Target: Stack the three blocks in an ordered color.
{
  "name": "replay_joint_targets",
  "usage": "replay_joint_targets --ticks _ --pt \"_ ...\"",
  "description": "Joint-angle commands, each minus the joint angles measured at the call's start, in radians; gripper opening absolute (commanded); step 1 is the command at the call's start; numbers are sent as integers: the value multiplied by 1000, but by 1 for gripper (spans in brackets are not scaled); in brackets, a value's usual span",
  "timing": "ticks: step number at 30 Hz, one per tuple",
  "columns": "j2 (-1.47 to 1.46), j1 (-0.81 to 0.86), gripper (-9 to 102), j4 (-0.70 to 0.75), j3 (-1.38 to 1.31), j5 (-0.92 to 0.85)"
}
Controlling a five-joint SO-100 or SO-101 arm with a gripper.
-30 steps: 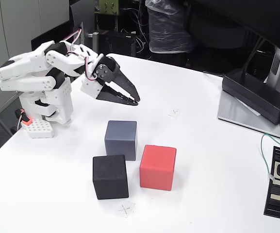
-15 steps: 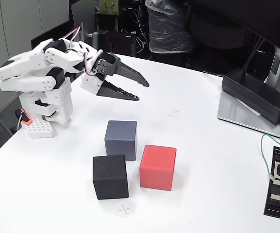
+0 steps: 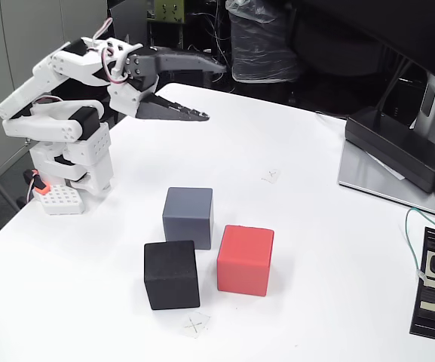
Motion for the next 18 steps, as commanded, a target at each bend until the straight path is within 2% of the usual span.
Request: replay_joint_targets --ticks 1,7,18 --pt "-5 -3 25 101 -138 2" --pt "-133 -3 25 270 -383 3" --pt "-847 3 26 479 -742 -9"
